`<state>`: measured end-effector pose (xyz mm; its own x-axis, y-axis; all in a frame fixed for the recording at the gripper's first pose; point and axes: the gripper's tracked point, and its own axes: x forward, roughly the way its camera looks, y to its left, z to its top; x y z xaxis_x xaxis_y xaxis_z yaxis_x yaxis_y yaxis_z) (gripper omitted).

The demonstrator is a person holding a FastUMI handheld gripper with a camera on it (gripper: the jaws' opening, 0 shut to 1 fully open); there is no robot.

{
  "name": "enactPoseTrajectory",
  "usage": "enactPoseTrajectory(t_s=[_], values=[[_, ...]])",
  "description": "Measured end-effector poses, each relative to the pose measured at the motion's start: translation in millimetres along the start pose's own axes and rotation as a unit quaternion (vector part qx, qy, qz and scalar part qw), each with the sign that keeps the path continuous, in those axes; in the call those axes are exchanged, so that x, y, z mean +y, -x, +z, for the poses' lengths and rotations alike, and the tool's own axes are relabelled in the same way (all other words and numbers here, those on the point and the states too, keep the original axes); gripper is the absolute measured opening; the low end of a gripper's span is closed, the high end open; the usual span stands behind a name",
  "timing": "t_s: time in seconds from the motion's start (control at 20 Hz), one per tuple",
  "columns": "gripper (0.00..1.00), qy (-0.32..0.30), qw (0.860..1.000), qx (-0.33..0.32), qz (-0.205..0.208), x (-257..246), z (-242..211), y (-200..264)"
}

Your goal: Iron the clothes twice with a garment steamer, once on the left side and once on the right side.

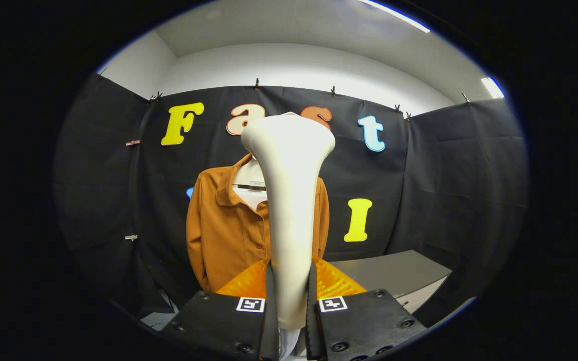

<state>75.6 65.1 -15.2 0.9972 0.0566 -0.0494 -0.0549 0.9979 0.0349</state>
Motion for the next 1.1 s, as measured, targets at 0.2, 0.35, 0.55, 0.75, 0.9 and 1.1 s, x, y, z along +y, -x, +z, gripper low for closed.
enactPoseTrajectory(t_s=[0.2,0.35,0.55,0.75,0.9,1.1], values=[[0.24,0.0,1.0,-0.001,0.0,-0.4,1.6,-0.9],[0.24,0.0,1.0,0.0,-0.001,-1.9,1.8,-2.6],[0.24,-0.001,1.0,0.0,-0.002,-5.0,2.5,-3.1],[0.24,-0.003,1.0,0.0,-0.004,-8.4,2.4,-3.6],[0.24,-0.004,1.0,0.0,-0.005,-10.4,3.2,-4.2],[0.24,-0.004,1.0,-0.002,-0.007,-12.5,4.7,-5.3]])
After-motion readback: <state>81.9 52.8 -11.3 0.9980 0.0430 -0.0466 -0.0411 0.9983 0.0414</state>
